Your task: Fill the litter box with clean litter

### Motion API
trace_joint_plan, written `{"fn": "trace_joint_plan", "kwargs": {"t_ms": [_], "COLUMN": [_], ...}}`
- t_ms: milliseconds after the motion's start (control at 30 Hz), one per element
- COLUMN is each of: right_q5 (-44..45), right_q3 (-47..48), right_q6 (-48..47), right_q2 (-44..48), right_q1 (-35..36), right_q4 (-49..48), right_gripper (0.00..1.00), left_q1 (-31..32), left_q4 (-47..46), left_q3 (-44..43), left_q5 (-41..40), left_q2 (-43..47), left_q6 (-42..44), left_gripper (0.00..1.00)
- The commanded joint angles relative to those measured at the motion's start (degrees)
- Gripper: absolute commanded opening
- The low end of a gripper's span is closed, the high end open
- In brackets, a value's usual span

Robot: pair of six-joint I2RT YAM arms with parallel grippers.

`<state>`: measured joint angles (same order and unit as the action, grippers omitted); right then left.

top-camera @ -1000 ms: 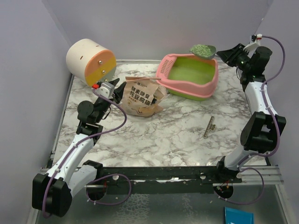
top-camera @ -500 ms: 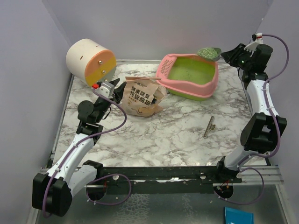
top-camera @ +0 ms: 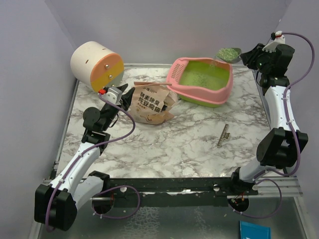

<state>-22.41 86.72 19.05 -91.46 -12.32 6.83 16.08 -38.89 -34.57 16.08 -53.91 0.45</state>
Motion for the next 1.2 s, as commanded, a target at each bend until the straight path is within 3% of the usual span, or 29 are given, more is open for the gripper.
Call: {"fn": "trace_joint_plan", "kwargs": {"t_ms": [0,633,1167], "right_q5": [3.9,9.1,16.4], "right_q3": [4.0,7.6,9.7], "right_q6": [-3.5,-12.0,-15.2], "right_q2": [3.2,2.8,1.9], "right_q1": [1.6,10.4,11.5], "right_q4": [-0.8,3.2,7.5], "right_gripper": [0.01,0.01,0.01], "left_q1": [-0.3,-0.3,-0.3], "left_q4": [-0.9,-0.9,-0.9], "left_q3": [-0.2,-0.3,-0.3], "left_q5": [0.7,1.4,1.7], "left_q2": [0.1,0.1,0.1], "left_q6": [-0.9,-1.2,-1.4], "left_gripper": [0.36,0.36,0.35]}}
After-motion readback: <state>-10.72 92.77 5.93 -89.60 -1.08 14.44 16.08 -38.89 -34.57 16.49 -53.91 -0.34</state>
